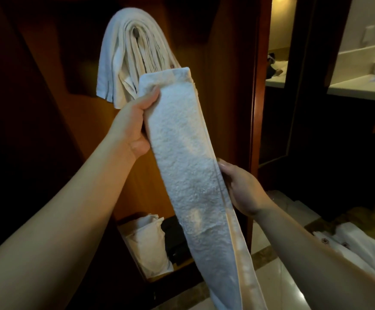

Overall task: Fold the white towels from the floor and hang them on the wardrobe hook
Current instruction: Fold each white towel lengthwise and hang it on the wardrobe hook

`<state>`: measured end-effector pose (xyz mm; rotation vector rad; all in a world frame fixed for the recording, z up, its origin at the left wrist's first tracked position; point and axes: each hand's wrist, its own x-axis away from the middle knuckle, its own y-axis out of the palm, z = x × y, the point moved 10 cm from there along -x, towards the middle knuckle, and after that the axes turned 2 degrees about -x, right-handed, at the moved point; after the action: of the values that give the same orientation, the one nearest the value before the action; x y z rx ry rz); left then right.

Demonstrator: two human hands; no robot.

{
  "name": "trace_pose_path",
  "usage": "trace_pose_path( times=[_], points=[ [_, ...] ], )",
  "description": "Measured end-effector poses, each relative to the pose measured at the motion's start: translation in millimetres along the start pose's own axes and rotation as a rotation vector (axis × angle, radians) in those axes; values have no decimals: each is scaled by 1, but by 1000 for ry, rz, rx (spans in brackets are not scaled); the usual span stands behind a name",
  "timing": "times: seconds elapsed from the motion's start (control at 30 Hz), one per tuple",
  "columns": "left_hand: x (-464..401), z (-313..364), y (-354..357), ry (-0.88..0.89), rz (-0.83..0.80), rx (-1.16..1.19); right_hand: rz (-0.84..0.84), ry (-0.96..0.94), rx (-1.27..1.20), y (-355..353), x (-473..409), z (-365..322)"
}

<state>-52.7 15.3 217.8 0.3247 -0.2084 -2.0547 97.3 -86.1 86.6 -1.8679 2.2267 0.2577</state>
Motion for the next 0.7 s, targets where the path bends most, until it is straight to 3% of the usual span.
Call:
trace_pose_path(
  times=[0.1, 0.27, 0.47, 0.7],
  points=[
    [-9, 11, -10, -10, -19, 30, 20, -99, 218, 9, -6, -19],
    [-21, 20, -13, -48, -58, 55, 74, -172, 216, 14, -16, -39],
    [-32, 28, -7, -35, -85, 75, 148, -250, 185, 10, -25, -51],
    [-41, 36, 2, -11, -65, 103, 277, -379, -15, -4, -31, -60]
  ],
)
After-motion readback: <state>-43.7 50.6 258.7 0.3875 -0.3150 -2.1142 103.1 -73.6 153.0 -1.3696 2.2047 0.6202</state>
